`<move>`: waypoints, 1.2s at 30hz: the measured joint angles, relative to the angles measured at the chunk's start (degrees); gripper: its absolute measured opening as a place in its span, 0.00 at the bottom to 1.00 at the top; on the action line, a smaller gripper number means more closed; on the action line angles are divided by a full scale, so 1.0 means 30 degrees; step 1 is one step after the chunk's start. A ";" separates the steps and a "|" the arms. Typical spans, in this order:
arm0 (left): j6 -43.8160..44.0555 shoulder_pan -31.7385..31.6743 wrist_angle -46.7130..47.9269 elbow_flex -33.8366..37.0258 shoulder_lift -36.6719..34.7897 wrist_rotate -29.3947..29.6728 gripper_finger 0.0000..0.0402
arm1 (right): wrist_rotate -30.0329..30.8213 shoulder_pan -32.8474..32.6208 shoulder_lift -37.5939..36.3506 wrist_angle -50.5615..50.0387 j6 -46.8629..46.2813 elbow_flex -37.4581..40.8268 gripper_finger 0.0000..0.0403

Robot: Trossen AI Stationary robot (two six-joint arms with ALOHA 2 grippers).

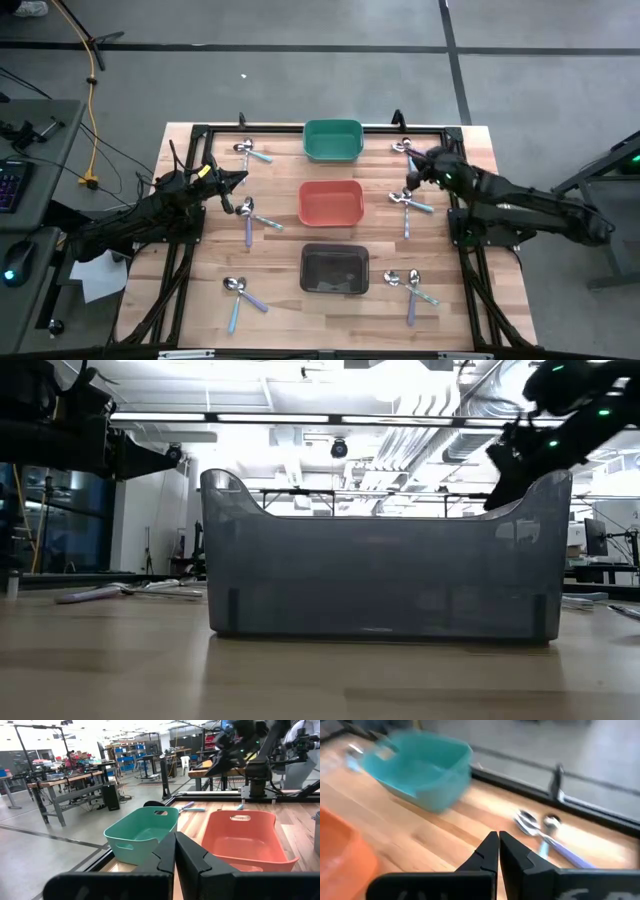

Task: Sort silverware by color (type)
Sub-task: Put the top right violet spoon into the orange bin

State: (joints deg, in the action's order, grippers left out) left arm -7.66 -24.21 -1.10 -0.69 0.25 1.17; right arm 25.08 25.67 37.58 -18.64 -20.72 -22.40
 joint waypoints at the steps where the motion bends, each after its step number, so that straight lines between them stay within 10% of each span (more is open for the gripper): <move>1: 0.0001 -0.0006 0.0000 0.0000 0.0000 0.0000 0.00 | -0.0437 0.0538 0.0932 -0.0467 0.0023 -0.0614 0.00; 22: -0.0006 0.0000 0.0000 0.0000 0.0000 0.0000 0.00 | -0.5310 0.9275 1.5956 -0.8043 0.6888 -1.0684 0.36; 36: -0.0003 -0.0004 0.0000 0.0000 0.0000 0.0000 0.00 | -0.5528 1.1079 2.2004 -1.0933 1.2751 -1.5142 0.36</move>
State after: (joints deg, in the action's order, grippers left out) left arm -7.67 -24.22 -1.10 -0.69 0.25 1.17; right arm 8.49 58.91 103.60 -51.44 17.53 -67.82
